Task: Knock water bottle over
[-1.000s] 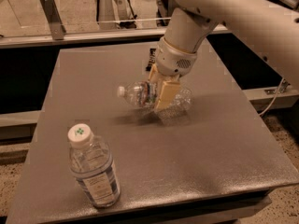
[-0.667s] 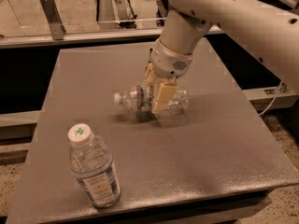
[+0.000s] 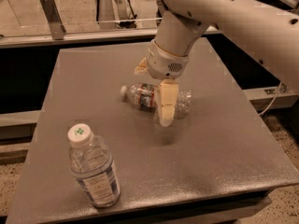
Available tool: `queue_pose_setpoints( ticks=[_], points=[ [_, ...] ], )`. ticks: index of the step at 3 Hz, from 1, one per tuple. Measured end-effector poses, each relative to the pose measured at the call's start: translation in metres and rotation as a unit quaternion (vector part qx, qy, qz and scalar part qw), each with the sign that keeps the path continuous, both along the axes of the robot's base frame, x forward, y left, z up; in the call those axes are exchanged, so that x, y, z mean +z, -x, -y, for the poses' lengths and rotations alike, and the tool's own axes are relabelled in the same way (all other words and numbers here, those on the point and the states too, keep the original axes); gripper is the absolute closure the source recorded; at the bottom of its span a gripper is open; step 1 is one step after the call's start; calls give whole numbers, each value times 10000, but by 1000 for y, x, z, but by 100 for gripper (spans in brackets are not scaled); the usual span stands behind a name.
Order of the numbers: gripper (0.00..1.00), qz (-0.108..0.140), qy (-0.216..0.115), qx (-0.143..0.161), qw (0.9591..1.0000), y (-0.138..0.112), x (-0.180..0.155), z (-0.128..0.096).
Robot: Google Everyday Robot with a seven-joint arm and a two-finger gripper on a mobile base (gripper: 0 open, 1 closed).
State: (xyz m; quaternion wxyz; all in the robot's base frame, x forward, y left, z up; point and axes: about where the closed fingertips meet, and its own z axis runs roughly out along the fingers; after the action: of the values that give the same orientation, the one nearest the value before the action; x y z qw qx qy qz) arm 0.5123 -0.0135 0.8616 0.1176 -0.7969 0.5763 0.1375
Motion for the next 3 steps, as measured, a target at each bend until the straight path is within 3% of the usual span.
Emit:
queue_pose_setpoints(
  ticks=[1,2,3],
  points=[
    [0,29,-582,-238,9980,-4,11,13],
    [0,217,-1706,-632,9831,-15,32,48],
    [0,465,-2715,-952,9566,-22,57,93]
  ],
)
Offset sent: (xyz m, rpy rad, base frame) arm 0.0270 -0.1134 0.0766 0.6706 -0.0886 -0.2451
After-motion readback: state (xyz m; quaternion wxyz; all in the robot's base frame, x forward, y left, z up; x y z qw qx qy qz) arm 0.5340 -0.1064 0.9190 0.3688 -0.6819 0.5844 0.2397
